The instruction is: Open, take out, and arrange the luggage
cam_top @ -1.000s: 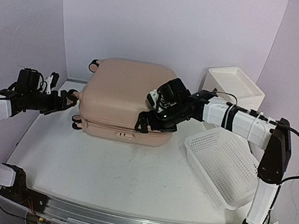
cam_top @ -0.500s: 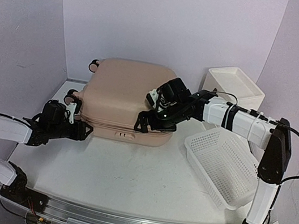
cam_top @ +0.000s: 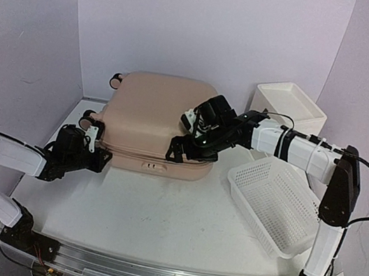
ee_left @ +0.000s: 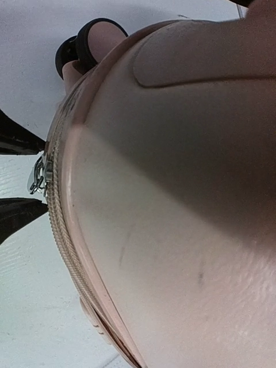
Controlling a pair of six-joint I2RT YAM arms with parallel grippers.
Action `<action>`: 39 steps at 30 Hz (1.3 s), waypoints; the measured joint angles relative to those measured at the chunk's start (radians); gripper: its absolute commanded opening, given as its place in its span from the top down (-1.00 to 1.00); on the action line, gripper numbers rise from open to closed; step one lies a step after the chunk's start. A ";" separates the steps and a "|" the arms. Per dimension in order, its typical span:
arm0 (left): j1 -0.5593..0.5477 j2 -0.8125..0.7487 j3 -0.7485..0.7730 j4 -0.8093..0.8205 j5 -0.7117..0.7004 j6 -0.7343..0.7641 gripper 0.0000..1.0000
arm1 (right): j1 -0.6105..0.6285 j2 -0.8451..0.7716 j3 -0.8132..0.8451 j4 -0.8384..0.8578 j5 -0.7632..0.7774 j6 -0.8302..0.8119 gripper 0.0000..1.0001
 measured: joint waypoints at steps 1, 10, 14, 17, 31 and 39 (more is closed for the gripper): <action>-0.002 0.002 0.000 0.000 -0.002 0.005 0.65 | 0.000 0.000 0.000 0.000 0.000 0.000 -0.97; -0.013 0.005 -0.023 0.046 -0.010 0.020 1.00 | -0.001 -0.002 0.000 0.000 -0.004 0.000 -0.97; -0.013 0.005 -0.045 0.087 -0.018 0.035 1.00 | -0.001 -0.002 0.000 0.003 -0.008 0.001 -0.96; -0.012 0.005 -0.064 0.128 -0.024 0.035 1.00 | -0.001 -0.002 0.000 0.006 -0.011 0.002 -0.97; 0.183 0.002 -0.112 0.230 0.108 -0.093 1.00 | 0.002 -0.002 -0.002 -0.005 -0.026 0.005 -0.97; 0.224 0.002 -0.112 0.232 0.118 -0.154 1.00 | 0.000 -0.006 -0.004 -0.017 0.017 -0.001 -0.96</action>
